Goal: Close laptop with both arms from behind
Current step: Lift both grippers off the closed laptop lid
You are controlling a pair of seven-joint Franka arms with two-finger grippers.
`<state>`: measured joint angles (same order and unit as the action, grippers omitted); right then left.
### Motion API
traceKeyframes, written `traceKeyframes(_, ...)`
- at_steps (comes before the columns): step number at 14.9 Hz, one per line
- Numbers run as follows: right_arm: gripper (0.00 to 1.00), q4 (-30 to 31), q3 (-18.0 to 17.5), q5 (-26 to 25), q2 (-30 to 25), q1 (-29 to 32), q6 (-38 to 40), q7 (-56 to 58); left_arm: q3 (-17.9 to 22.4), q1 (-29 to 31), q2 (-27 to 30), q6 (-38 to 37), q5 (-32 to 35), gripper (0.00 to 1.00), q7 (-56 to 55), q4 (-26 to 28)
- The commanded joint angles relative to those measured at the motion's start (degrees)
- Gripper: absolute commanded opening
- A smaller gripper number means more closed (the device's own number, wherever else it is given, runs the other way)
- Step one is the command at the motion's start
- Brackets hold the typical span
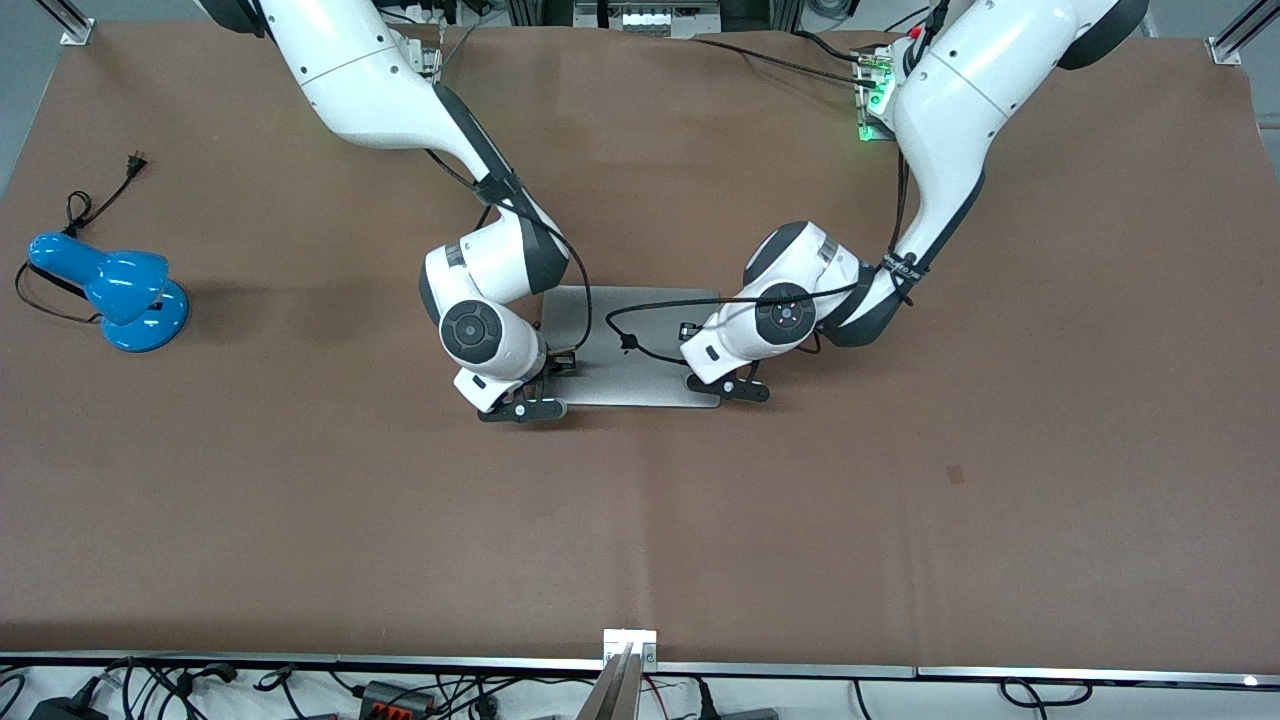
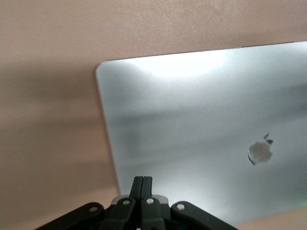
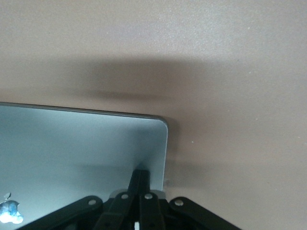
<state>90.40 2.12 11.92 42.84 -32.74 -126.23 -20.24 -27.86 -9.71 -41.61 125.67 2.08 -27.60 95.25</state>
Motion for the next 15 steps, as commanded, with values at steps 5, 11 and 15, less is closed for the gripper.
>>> traceKeyframes(5, 0.0, -1.7, 2.2, -1.0, -6.5, -0.2, 5.4, 0.4, 0.1, 3.6, 12.6, -16.4, 1.3, 0.0, -1.0, 0.4)
traceKeyframes(11, 0.0, -1.6, 8.8, -1.6, -14.4, 0.2, 13.9, 5.4, 0.2, 10.0, 22.6, -25.4, 1.3, 0.0, -0.3, 0.5)
traceKeyframes(15, 1.0, -1.7, 15.4, -1.6, -17.4, 0.1, 18.5, 10.0, -0.2, 15.3, 30.6, -27.4, 1.3, 0.0, -0.2, 0.3)
